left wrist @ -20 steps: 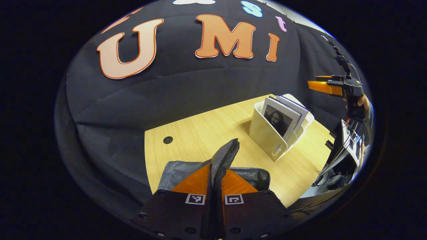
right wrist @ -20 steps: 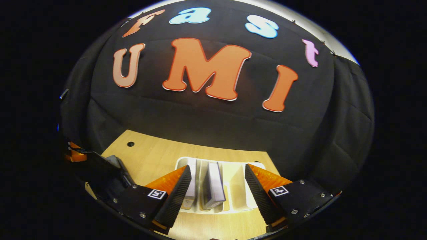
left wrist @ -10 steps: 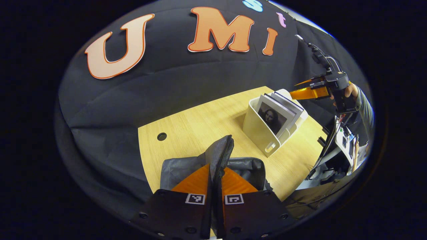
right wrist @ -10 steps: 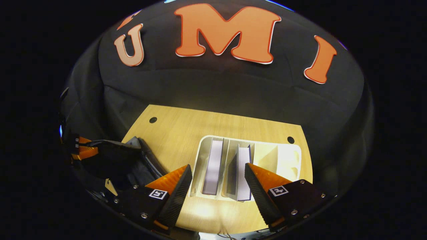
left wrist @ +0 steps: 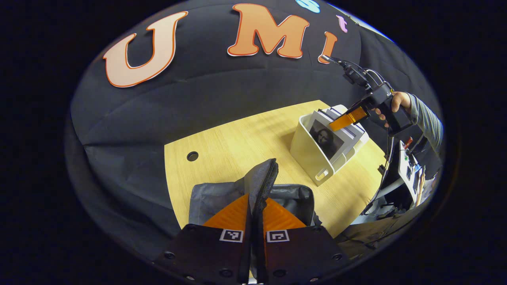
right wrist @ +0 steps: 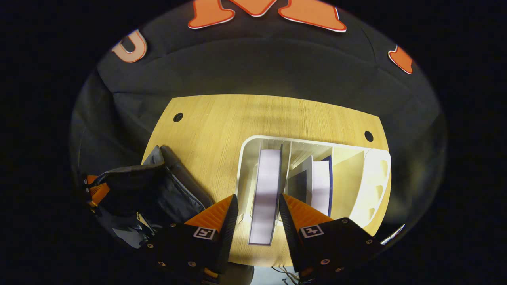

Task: Open the schoolbag, grab two books from the bookshelf and put them into the schoolbag.

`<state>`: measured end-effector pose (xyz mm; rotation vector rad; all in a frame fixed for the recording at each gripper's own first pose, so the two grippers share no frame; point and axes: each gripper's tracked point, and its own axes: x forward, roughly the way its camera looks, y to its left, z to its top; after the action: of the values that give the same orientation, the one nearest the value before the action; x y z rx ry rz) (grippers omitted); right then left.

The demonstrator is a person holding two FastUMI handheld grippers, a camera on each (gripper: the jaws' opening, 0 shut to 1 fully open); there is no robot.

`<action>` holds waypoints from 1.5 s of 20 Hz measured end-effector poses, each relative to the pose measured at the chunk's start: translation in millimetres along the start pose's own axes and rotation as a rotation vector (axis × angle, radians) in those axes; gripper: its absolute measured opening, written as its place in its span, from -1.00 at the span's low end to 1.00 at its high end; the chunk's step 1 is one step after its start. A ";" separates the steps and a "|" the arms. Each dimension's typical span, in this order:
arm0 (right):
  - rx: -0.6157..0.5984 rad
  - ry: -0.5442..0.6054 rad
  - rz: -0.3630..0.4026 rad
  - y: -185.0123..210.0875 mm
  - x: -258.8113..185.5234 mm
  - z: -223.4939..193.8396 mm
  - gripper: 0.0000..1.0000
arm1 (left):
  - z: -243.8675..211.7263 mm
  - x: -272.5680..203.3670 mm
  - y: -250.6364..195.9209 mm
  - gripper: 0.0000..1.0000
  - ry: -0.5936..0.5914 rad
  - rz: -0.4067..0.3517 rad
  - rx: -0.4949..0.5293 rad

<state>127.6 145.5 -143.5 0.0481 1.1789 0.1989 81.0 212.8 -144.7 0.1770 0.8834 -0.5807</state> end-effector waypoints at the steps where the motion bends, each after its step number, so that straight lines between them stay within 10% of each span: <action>1: 0.010 0.022 -0.002 0.6 5.5 -0.6 0.20 | -0.4 -0.3 -0.9 -0.85 0.000 0.004 -0.001; 6: 0.100 0.109 -0.048 -5.7 25.6 -10.2 -0.36 | -5.4 1.0 -1.3 -0.86 0.011 0.014 -0.005; 30: 0.334 -0.174 0.254 -2.5 -175.2 -43.5 -0.38 | -12.3 4.9 -4.0 -0.86 0.009 -0.012 -0.049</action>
<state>23.6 108.6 -0.6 0.5009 1.0195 0.2147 72.9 212.1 -155.9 0.1302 0.9074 -0.5690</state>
